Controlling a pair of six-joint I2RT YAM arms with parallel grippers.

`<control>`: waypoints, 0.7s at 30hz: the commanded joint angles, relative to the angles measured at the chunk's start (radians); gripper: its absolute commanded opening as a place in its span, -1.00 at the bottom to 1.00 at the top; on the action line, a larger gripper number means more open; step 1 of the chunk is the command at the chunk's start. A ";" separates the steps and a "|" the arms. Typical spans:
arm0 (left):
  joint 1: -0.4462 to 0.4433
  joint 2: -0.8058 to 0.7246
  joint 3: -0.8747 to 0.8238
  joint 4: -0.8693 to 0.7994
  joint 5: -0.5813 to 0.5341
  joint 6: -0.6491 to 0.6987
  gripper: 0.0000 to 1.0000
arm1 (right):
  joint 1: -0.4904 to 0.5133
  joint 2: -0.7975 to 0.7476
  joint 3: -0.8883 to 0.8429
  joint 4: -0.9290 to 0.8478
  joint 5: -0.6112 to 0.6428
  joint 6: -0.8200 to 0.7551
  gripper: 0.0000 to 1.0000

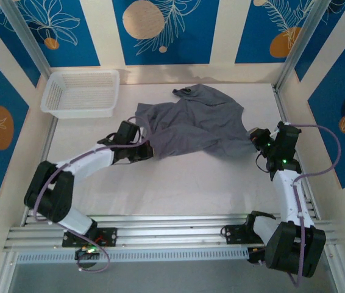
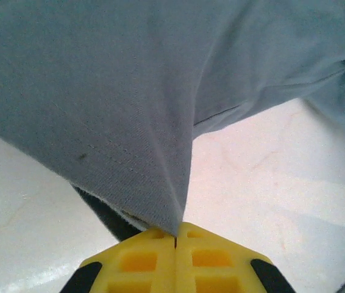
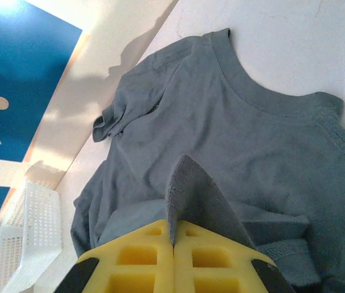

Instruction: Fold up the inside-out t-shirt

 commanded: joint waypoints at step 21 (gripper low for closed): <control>0.352 -0.376 0.401 -0.304 -0.025 0.243 -1.00 | -0.203 0.032 0.753 -0.161 0.051 0.113 -1.00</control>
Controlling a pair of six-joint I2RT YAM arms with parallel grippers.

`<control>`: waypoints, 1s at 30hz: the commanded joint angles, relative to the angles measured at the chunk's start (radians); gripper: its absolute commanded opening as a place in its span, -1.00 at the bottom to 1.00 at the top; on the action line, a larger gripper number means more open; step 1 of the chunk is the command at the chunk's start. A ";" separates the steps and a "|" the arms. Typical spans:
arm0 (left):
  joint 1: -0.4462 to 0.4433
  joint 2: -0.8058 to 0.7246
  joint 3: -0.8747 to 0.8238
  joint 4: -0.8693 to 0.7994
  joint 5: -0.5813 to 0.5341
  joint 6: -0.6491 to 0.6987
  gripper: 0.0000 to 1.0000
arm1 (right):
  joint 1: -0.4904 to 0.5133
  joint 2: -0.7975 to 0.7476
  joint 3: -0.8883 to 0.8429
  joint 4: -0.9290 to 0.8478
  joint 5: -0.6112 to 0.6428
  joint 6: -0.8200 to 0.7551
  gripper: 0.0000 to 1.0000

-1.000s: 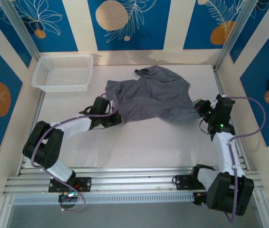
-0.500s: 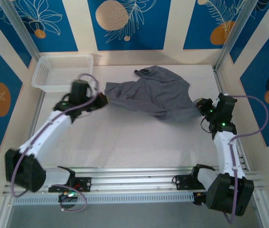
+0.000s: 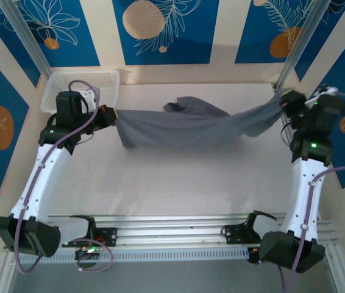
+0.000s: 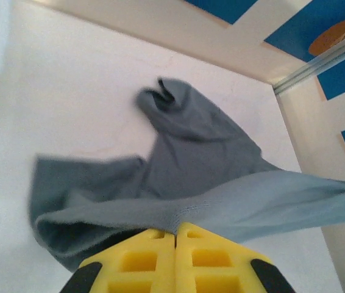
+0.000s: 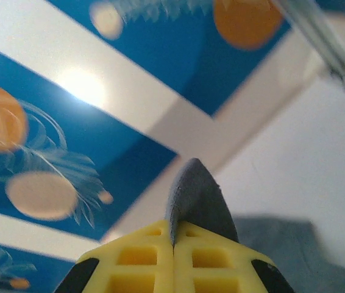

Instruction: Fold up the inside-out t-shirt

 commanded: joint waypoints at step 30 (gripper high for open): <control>-0.267 0.429 -0.113 0.180 -0.113 -0.036 -0.61 | 0.063 0.396 0.150 -0.113 -0.045 -0.089 -1.00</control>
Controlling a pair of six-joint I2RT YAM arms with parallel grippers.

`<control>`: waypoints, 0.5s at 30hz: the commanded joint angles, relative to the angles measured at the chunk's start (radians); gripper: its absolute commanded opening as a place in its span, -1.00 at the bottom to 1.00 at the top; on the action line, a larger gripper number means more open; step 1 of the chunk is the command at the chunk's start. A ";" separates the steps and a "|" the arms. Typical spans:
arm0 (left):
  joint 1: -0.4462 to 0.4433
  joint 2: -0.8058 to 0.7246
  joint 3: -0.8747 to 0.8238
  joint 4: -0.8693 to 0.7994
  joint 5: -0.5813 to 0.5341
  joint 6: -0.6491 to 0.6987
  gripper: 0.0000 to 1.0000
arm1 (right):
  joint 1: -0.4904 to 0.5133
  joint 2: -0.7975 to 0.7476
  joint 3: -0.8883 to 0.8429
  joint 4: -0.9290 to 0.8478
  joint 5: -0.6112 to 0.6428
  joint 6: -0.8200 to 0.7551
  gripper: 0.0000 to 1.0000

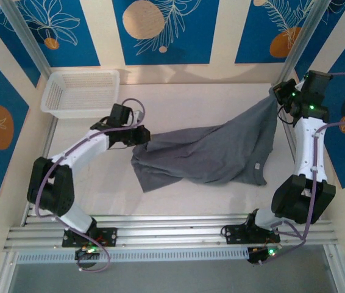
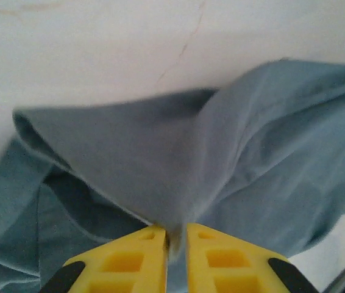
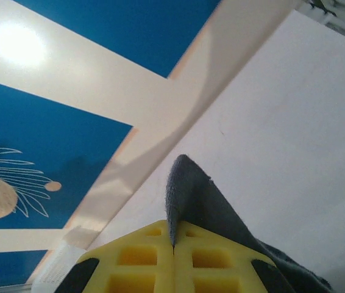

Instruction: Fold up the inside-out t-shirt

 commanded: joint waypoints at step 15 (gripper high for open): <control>-0.030 -0.047 -0.109 0.074 -0.055 -0.034 -0.44 | 0.028 -0.041 -0.051 0.003 -0.059 -0.052 -1.00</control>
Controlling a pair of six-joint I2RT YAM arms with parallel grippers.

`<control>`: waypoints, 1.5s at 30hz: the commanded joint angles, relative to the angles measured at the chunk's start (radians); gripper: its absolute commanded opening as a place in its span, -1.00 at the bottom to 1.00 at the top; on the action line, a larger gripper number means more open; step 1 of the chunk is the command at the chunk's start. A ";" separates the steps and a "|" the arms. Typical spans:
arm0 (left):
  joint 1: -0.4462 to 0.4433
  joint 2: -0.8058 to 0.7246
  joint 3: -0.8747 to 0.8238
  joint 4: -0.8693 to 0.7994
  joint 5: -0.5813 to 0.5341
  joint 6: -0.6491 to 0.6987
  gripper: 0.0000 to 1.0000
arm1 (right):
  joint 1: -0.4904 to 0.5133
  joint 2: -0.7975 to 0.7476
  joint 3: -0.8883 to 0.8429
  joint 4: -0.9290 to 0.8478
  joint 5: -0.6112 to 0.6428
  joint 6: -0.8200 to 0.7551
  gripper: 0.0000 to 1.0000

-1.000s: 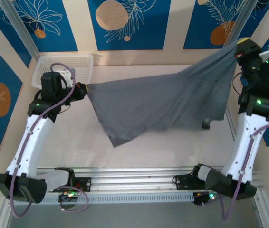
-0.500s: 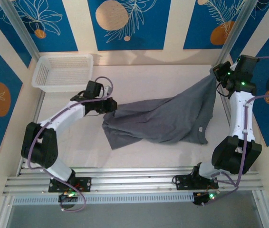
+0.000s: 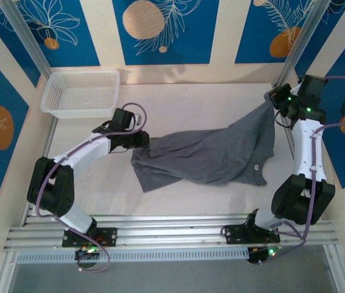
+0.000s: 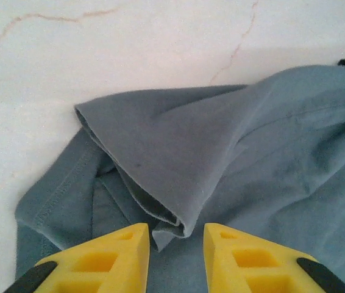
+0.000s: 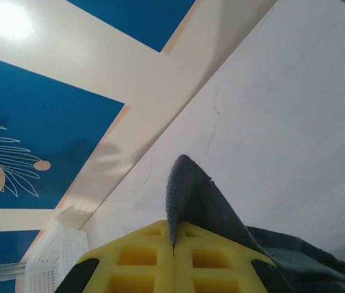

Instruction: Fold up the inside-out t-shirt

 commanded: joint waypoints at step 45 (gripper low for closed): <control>-0.073 0.099 -0.082 0.311 0.135 -0.088 -0.20 | 0.022 -0.028 -0.006 0.001 -0.028 -0.032 -1.00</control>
